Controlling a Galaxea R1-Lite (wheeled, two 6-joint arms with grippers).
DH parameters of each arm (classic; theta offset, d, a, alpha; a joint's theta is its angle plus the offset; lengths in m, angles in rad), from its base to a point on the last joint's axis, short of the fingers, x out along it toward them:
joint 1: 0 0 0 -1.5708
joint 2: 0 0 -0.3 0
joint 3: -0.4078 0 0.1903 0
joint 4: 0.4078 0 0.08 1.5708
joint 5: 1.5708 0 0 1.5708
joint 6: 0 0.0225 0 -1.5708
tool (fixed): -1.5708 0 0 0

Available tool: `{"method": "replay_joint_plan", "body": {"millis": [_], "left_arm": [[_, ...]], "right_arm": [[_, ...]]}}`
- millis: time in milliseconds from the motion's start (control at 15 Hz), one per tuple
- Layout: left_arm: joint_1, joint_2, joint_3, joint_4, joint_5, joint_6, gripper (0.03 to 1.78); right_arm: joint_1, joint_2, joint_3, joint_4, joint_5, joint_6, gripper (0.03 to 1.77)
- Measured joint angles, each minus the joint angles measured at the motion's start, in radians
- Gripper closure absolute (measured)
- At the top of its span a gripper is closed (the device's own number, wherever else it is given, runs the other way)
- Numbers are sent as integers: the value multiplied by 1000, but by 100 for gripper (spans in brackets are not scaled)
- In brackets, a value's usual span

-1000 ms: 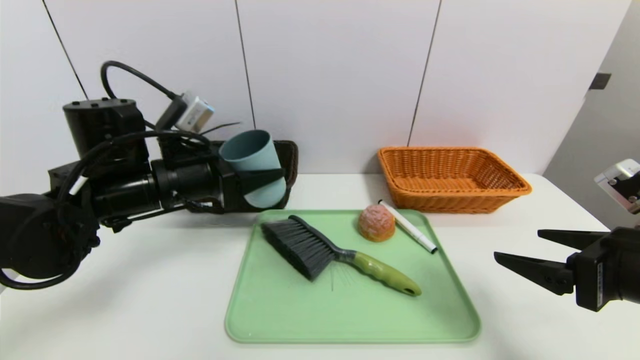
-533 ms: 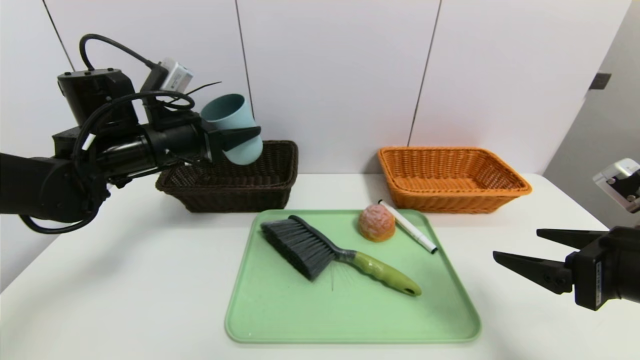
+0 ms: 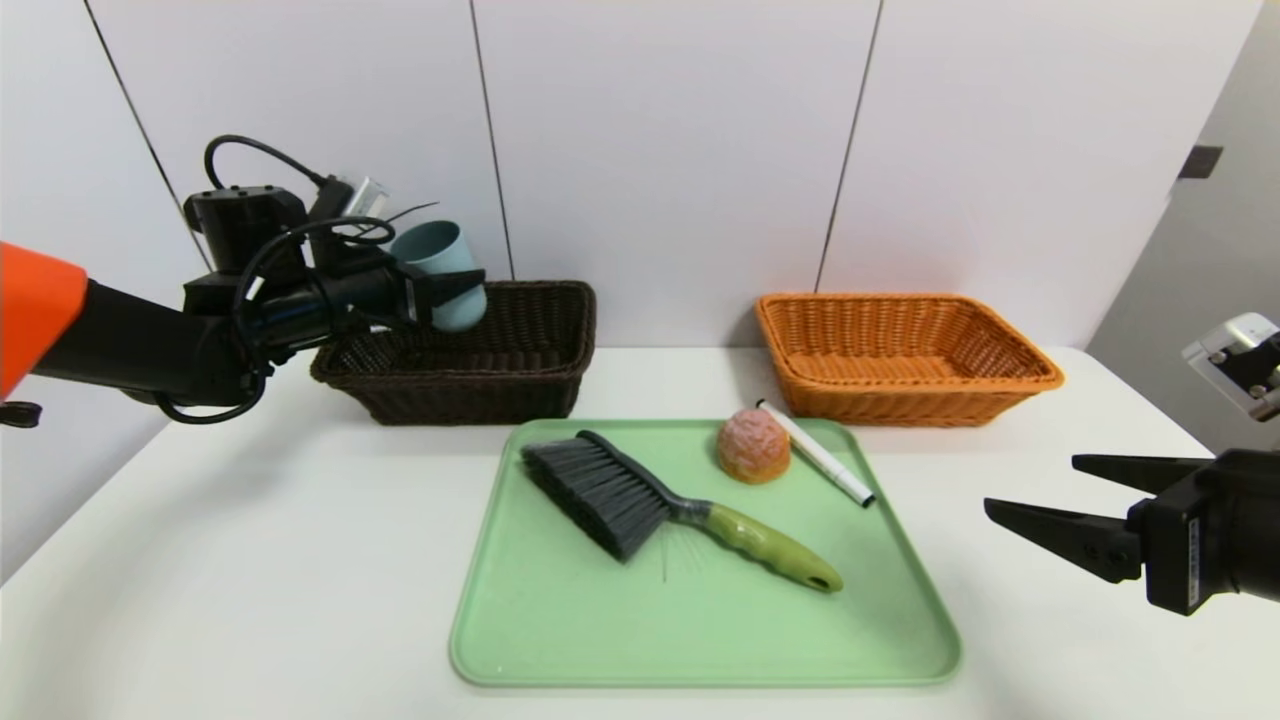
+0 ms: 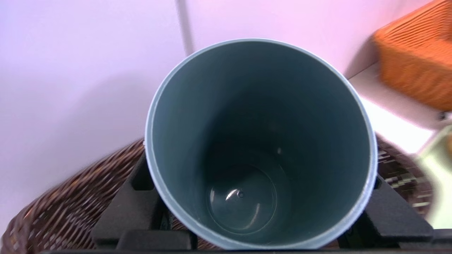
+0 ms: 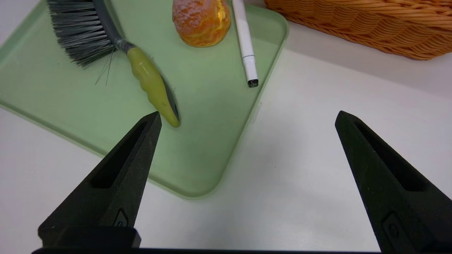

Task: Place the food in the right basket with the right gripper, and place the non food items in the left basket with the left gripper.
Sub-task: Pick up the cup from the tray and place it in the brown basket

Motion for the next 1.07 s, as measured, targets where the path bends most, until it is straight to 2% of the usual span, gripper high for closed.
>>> {"method": "replay_joint_plan", "body": {"millis": [400,600,867,1067], "left_arm": [[72,115,-53,10,0,8,66],[75,125,-54,29,1,8,66],[76,106,-78,126,1,7,66],[75,99,-96,132,1,8,66]], "right_arm": [[0,-2,4,0,-3,17,10],[0,-2,4,-1,-1,17,10],[0,-2,5,0,-1,18,10],[0,-2,5,-1,-1,17,10]]}}
